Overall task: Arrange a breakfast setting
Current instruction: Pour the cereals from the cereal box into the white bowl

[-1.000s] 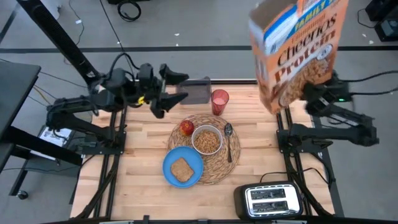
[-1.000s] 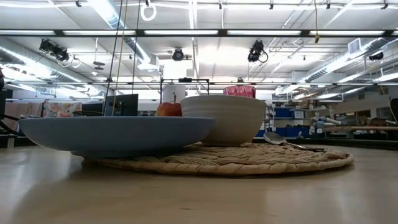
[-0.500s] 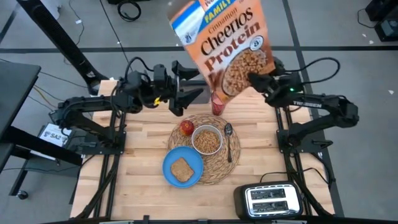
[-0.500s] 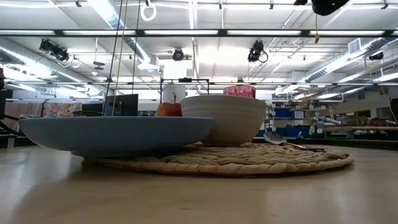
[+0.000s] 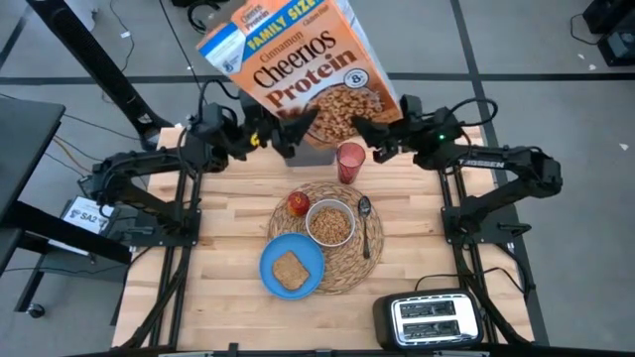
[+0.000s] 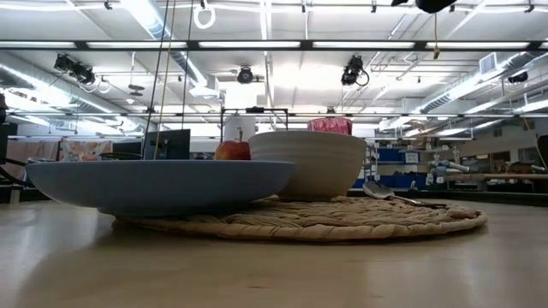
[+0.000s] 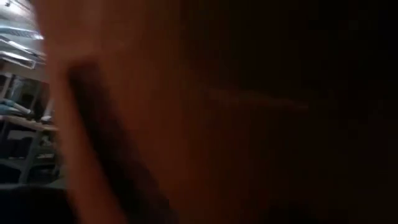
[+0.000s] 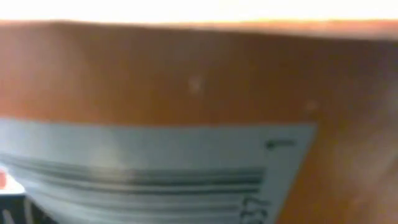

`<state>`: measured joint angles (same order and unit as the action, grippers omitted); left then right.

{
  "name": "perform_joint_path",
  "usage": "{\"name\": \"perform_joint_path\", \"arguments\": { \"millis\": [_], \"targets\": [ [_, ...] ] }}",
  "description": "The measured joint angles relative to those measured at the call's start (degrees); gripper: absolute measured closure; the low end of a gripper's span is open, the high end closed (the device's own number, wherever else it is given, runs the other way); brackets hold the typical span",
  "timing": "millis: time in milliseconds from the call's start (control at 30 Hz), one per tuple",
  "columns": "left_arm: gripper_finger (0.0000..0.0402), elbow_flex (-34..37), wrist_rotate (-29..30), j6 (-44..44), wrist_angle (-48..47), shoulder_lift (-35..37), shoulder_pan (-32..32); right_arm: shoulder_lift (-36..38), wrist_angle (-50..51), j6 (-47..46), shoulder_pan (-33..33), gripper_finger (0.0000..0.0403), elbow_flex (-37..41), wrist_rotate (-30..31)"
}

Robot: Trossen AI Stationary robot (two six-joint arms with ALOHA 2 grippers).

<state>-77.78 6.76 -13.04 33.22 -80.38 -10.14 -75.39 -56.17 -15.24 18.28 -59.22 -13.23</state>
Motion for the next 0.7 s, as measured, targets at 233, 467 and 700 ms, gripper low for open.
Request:
{"name": "perform_joint_path", "arguments": {
  "millis": [233, 467, 700],
  "targets": [
    [0.0161, 0.0, -5.3, -2.4, -0.9, 0.6, -2.5, -0.5, 0.7, 3.1, -1.3, 0.0153, -0.1, 3.5],
    [0.0199, 0.0, -8.1, -1.9, -6.3, 3.0, -4.5, 2.6, 12.3, 5.3, -1.4, 0.0096, -0.2, 4.7],
    [0.0196, 0.0, -9.7, 3.5, -11.4, 7.2, -4.6, 10.2, 26.0, 4.6, 0.0, 0.0010, -0.1, 3.1]
  ]
}}
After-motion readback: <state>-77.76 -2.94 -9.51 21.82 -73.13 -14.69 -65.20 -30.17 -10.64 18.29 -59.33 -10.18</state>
